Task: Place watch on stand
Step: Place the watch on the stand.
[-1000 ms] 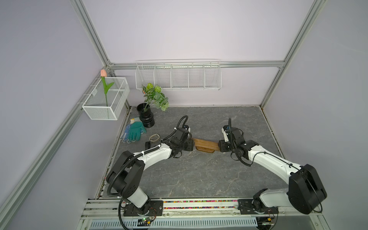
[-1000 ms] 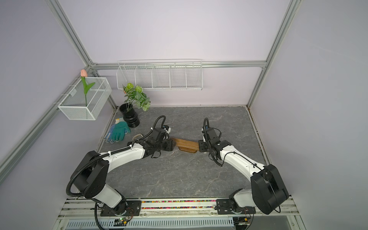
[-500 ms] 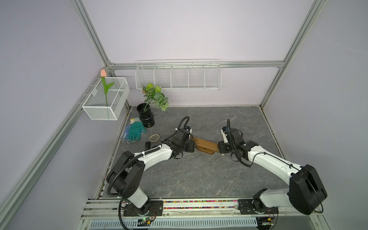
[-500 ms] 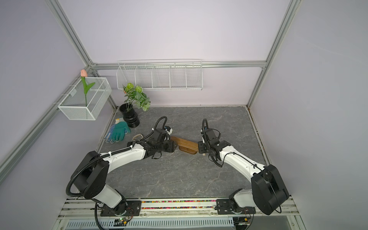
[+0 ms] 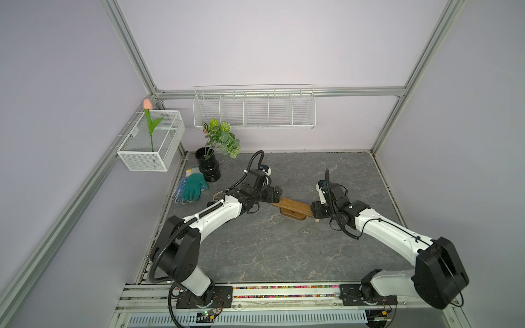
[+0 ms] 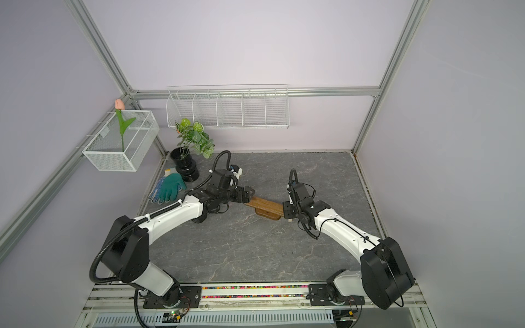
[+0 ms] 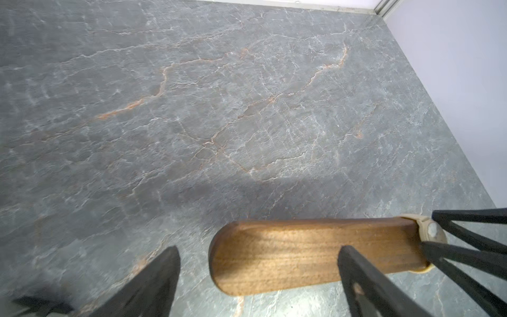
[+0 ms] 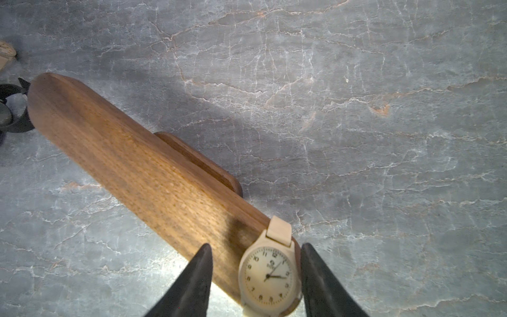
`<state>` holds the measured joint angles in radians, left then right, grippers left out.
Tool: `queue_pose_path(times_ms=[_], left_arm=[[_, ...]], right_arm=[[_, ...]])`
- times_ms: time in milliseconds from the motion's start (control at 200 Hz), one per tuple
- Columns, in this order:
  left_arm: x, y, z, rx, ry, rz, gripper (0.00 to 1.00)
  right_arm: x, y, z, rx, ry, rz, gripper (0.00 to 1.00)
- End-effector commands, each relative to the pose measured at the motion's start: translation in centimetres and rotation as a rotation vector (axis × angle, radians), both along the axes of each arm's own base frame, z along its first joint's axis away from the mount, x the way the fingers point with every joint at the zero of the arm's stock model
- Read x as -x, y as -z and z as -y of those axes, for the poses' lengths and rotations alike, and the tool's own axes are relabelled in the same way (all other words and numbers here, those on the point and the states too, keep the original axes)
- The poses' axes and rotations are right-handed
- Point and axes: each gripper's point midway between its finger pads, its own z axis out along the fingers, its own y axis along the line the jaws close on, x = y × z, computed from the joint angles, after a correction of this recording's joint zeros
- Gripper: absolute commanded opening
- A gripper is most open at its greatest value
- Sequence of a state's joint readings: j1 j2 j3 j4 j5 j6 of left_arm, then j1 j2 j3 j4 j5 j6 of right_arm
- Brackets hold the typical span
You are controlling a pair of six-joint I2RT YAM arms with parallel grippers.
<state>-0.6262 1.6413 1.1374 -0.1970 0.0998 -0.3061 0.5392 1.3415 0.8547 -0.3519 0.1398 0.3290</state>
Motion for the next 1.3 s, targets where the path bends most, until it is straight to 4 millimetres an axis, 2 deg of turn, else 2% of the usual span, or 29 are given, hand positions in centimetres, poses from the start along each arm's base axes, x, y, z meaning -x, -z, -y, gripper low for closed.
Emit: queue_pose_path(times_ms=[0, 95, 290, 455, 525, 665, 915, 930, 1160, 1295], left_arm=[[-0.8, 1.0, 0.7, -0.034, 0.041, -0.043, 0.90], [-1.1, 1.7, 1.1, -0.049, 0.049, -0.069, 0.77], [-0.4, 2.5, 1.9, -0.025, 0.100, -0.103, 0.73], [0.0, 3.1, 1.6, -0.041, 0.104, -0.117, 0.71], [0.3, 3.4, 1.6, -0.042, 0.116, -0.125, 0.70], [0.7, 3.8, 1.7, -0.033, 0.123, -0.137, 0.69], [1.4, 4.4, 1.4, -0.025, 0.120, -0.155, 0.66], [1.4, 4.5, 1.3, -0.026, 0.120, -0.159, 0.66], [2.1, 4.6, 1.1, -0.018, 0.116, -0.165, 0.65], [2.3, 4.6, 0.9, -0.010, 0.109, -0.165, 0.65]], right_arm=[[0.5, -0.7, -0.2, -0.029, 0.000, 0.010, 0.54], [0.8, -0.6, -0.2, -0.038, -0.005, 0.002, 0.53], [1.3, -0.4, -0.2, -0.042, -0.011, -0.003, 0.52], [1.1, -0.6, 0.8, -0.012, 0.014, 0.004, 0.57], [1.0, -0.5, 0.8, -0.065, 0.017, -0.035, 0.60], [0.9, -0.3, 0.4, -0.080, -0.001, -0.073, 0.59], [2.3, -0.2, -0.7, -0.089, -0.054, -0.117, 0.52], [1.8, -1.2, -1.0, -0.095, -0.058, -0.094, 0.51], [1.5, -0.9, -0.7, -0.065, -0.052, -0.088, 0.49], [1.0, -0.9, 0.1, -0.022, -0.013, -0.077, 0.53]])
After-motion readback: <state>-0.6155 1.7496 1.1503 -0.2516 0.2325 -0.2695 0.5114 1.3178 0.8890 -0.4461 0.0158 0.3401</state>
